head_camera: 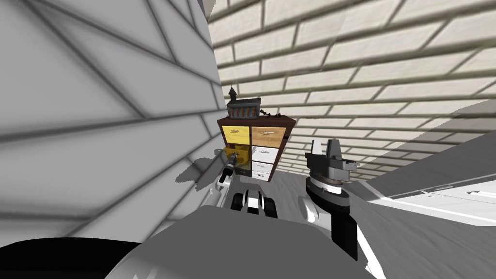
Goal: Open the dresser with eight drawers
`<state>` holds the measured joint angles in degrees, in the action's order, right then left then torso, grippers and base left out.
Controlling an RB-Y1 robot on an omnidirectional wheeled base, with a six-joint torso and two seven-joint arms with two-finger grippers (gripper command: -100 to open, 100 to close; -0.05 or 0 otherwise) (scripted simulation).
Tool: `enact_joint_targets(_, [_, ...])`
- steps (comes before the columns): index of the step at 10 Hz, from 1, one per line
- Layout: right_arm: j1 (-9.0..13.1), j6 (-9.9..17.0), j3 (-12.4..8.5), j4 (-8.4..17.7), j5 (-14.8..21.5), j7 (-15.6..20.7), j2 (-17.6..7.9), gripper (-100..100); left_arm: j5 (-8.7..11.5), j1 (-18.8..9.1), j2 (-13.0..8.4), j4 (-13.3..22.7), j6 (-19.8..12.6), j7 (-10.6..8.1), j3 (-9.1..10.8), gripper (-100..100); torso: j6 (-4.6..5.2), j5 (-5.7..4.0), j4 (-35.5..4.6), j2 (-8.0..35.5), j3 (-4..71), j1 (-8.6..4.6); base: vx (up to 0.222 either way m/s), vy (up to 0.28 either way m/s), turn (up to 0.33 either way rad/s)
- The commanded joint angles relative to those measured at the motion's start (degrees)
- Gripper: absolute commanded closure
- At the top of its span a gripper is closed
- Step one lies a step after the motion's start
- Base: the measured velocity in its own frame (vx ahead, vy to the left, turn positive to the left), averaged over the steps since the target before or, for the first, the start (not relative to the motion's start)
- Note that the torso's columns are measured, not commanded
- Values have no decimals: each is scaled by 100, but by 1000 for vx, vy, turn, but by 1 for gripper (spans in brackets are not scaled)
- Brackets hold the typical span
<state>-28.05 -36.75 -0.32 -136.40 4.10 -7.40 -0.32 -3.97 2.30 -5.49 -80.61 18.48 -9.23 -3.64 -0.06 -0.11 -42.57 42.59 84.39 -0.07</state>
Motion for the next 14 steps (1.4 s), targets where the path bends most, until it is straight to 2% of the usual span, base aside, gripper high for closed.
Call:
enact_joint_targets(1, [-1, 0, 0, 0, 0, 0, 0, 0, -21, 179, -126, -155, 19, -76, -170, 100, 4, -3, 5, -40, 22, -6, 3, -15, 219])
enact_joint_targets(4, [-5, -1, 0, -2, 0, 0, 0, 0, -78, 639, -498, -661, 151, -301, -660, 100, -35, 0, 8, -39, 24, 38, 76, -44, 291])
enact_joint_targets(5, [-5, -1, 0, -2, 0, 0, 0, 0, -78, 639, -498, -668, 151, -301, -660, 100, -34, 5, 7, -22, 14, 48, 56, -29, 123])
enact_joint_targets(7, [-4, -1, -1, -1, 0, 0, 0, 0, -115, 945, -745, -1011, 239, -451, -986, 100, -34, 8, 1, 0, -1, 55, 48, -18, 246])
enact_joint_targets(8, [-4, -1, -1, -1, 0, 0, 0, 0, -122, 982, -712, -1113, 94, -429, -990, -100, -40, 5, -1, -3, 2, 51, 41, -34, 103])
enact_joint_targets(10, [-2, -1, 0, -1, 0, 0, 0, 0, -121, 1152, -879, -1456, -92, -520, -1048, -100, 2, 10, 23, -24, 13, 14, 39, -25, 27])
enact_joint_targets(11, [-3, -1, 0, -1, 0, 0, 0, 0, -121, 1152, -879, -1520, -92, -520, -1048, -100, 5, 9, 28, -34, 20, 5, 29, -14, 26])
enact_joint_targets(14, [-3, -1, 0, -1, 0, 0, 0, 0, -119, 1407, -1129, -2073, -371, -656, -1135, -100, 6, 10, 30, -35, 20, 4, 43, -20, 53])
